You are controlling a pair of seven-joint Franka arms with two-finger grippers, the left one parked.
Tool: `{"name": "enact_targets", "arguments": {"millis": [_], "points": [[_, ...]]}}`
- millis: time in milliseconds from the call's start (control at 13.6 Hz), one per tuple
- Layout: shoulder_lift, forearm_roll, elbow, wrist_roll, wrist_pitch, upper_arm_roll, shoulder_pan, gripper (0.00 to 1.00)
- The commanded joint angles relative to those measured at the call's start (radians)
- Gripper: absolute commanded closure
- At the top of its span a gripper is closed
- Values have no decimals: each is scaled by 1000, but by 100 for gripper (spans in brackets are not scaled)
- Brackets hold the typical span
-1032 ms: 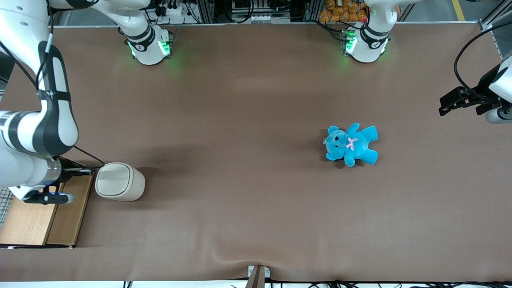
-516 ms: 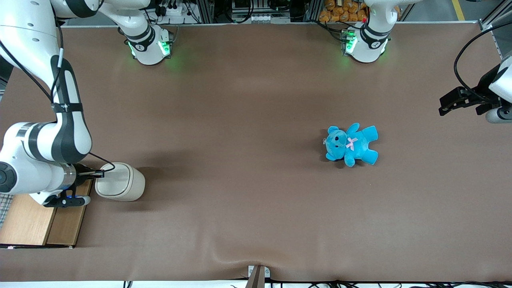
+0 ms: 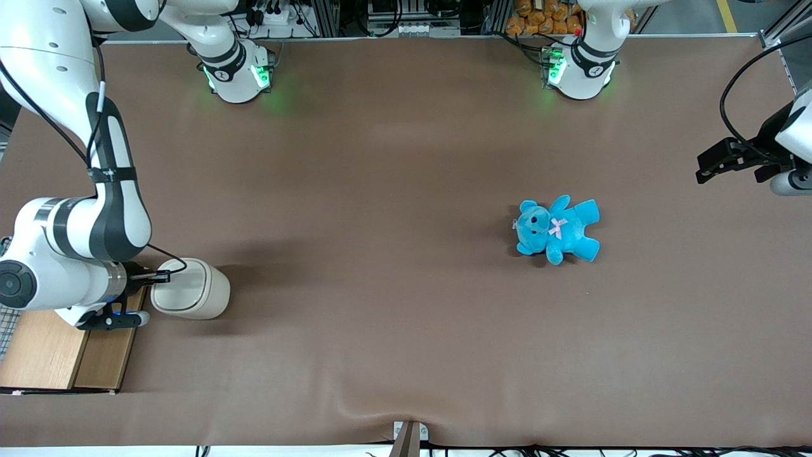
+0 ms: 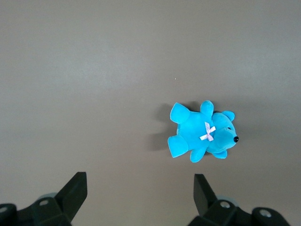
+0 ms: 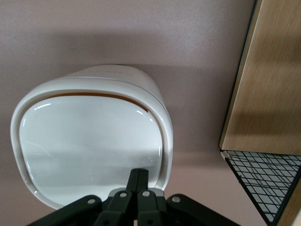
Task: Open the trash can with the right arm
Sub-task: 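Lower the right gripper and catch the rim of the trash can lid, then lift the right gripper to flip the lid open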
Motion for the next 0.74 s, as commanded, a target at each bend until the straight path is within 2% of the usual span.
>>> {"name": "enact_targets", "arguments": {"millis": [0, 368, 663], "points": [[47, 10, -26, -14, 68, 1, -10, 100], [13, 10, -21, -12, 48, 1, -2, 100], [-128, 8, -13, -14, -30, 3, 5, 100]]}}
